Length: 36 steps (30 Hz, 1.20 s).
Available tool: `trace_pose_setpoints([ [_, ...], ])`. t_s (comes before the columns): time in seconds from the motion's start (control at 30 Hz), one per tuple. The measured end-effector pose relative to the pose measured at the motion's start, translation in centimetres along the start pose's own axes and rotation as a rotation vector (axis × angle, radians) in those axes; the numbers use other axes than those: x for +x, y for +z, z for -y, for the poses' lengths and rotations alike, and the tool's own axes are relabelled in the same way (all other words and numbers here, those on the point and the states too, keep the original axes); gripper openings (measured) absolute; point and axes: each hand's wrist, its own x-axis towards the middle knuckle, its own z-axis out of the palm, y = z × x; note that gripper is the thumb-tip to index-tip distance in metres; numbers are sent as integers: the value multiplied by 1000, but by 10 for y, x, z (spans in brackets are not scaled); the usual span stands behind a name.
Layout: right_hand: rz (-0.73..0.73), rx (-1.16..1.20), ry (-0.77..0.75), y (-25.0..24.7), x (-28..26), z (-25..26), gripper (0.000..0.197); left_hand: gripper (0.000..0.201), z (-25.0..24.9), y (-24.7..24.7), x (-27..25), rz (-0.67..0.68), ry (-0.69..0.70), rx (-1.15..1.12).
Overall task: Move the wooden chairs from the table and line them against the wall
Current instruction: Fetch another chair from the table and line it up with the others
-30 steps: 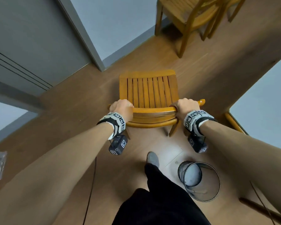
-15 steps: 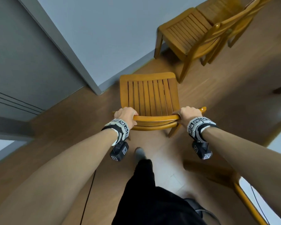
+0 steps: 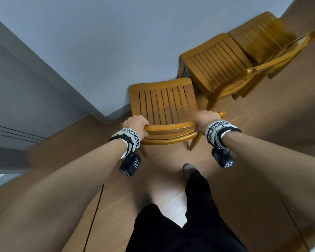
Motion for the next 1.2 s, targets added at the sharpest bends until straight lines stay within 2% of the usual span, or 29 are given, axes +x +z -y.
trace_pose_setpoints([
  [0.23, -4, 11, -90, -35, 70, -82, 34, 27, -71, -10, 52, -84, -48, -30],
  [0.5, -5, -56, -156, -38, 91, -139, 30, 29, -128, 3, 74, -29, -83, -37],
  [0.93, -97, -165, -225, -24, 108, -177, 34, 33, -160, 22, 90, -54, -100, -68],
  [1.1, -55, -148, -218, -18, 107, -179, 29, 35, -165, 28, 87, -47, -122, -58],
  [1.2, 2, -158, -213, -12, 104, -182, 33, 36, -170, 39, 83, -59, -129, -45],
])
